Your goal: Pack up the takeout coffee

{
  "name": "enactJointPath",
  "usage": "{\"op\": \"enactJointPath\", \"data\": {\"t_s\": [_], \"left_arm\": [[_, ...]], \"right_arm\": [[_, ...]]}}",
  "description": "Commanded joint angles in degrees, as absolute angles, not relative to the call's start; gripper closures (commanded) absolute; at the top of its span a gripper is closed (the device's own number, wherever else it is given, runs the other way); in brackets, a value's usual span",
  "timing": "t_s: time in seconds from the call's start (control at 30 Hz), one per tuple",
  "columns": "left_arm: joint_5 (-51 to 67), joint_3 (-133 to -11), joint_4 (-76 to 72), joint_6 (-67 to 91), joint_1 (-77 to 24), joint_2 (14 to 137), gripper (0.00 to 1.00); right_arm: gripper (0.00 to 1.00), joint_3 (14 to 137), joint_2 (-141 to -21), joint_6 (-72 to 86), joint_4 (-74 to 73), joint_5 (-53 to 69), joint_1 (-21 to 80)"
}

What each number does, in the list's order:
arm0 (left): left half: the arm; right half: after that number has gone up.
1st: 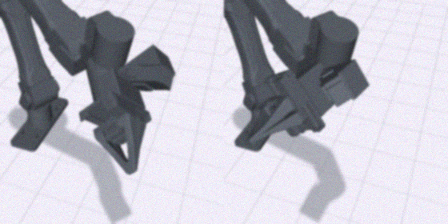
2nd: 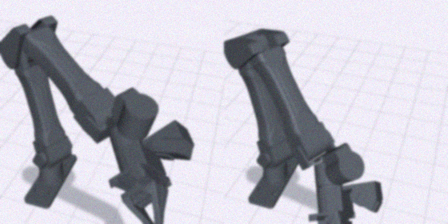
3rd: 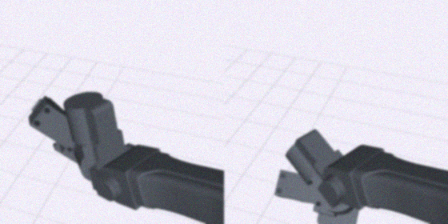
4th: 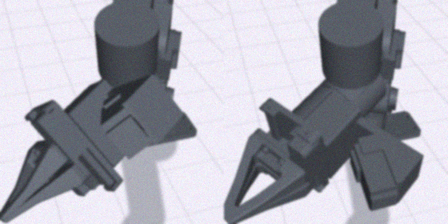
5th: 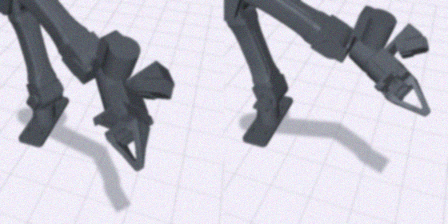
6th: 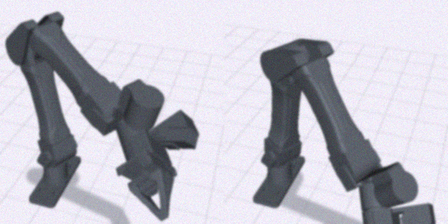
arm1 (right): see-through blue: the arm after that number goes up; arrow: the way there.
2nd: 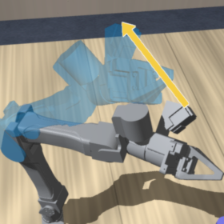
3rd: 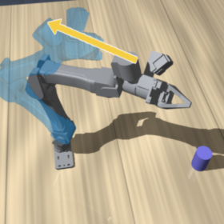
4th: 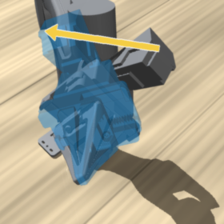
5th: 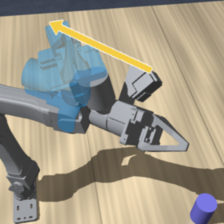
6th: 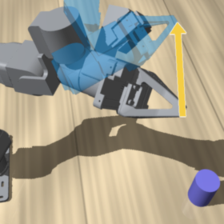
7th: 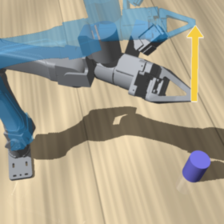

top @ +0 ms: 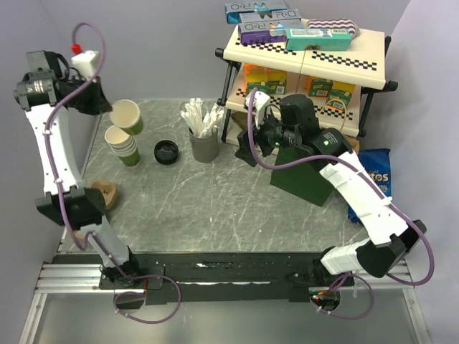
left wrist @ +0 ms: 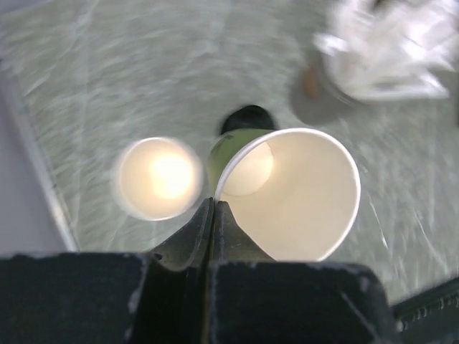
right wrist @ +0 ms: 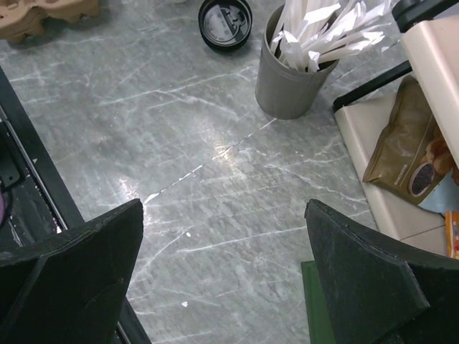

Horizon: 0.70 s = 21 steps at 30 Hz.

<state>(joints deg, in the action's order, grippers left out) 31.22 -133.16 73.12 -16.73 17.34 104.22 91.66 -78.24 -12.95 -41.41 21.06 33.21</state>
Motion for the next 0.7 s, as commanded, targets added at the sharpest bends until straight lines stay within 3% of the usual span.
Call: {"op": "enactJointPath", "data": {"t_s": [0.0,0.2,0.4,0.67], "left_arm": [[42.2,-125.0,78.6,-30.2,8.0,94.9,0.99],[37.0,-109.3,74.5,-31.2,-10.6,91.8,0.99],[35.4,-98.4,64.3,-28.3,-21.6,90.6,0.99],[32.7,-86.2,53.5,-28.0,-26.7,92.0,0.99]], "right_arm": [[0.0,94.4,-77.6,-13.1,-40.5,21.2,32.3],[0.0,94.3,-77.9,-11.3,-40.8,21.5,30.9],[0.0,91.9,-75.9,-12.1,-40.5,19.8,30.7],[0.0,86.6,-72.4,-10.8,-41.8,20.6,29.4]]}}
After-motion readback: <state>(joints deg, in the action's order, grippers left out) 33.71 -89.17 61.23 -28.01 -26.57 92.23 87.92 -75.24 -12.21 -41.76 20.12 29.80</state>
